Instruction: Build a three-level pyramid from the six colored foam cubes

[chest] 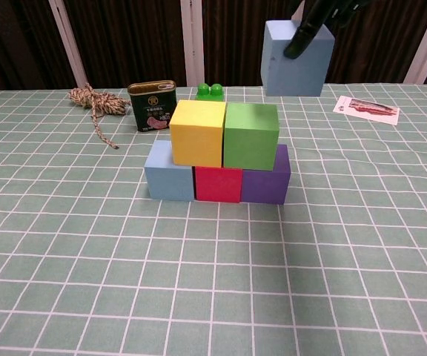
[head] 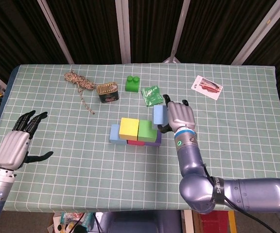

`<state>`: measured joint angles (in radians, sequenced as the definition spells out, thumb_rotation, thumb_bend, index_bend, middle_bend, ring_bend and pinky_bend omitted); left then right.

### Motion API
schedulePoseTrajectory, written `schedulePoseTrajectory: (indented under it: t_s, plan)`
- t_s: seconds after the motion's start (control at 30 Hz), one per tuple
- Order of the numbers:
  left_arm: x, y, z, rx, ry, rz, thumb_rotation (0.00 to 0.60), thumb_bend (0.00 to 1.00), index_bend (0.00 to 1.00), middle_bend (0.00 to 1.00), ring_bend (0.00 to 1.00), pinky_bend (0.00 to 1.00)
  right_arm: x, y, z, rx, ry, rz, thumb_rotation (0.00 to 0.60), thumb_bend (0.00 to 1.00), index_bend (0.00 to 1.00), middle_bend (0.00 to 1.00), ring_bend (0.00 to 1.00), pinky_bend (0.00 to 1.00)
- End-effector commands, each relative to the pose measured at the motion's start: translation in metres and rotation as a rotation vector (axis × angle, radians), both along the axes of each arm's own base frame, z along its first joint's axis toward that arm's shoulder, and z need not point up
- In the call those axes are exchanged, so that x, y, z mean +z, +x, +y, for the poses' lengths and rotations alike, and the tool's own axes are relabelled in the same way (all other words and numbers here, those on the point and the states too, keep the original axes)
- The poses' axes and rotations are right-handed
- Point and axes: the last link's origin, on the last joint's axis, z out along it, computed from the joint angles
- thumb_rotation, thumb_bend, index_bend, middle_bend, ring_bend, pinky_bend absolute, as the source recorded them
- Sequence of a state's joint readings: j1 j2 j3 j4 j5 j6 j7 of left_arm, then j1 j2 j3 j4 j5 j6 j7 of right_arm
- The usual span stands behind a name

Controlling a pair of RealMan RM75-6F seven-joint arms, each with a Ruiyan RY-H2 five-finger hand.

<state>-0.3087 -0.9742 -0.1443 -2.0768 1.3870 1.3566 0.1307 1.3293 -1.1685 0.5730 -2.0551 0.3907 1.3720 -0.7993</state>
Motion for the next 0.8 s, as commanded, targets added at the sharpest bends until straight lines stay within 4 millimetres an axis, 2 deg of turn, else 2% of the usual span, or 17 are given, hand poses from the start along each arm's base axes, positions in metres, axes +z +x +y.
schedulePoseTrajectory:
  t_s: [0.03,0.43,0.8]
  plan:
    - [0.001,0.001,-0.001,-0.004,-0.007,-0.011,0.6,0.07,0.01,0.13,0.0,0.01,-0.01,0.009,0.002,-0.023,0.004,0.003,0.6,0.39,0.0,0.44,0.25,0.0]
    - [0.007,-0.002,-0.001,-0.002,-0.008,-0.026,0.6,0.07,0.01,0.13,0.0,0.01,-0.026,0.027,0.004,-0.074,-0.016,-0.027,0.6,0.39,0.0,0.44,0.25,0.0]
    - [0.008,-0.001,-0.001,-0.003,-0.017,-0.042,0.6,0.07,0.01,0.13,0.0,0.01,-0.033,0.044,0.011,-0.091,-0.001,-0.043,0.6,0.39,0.0,0.44,0.25,0.0]
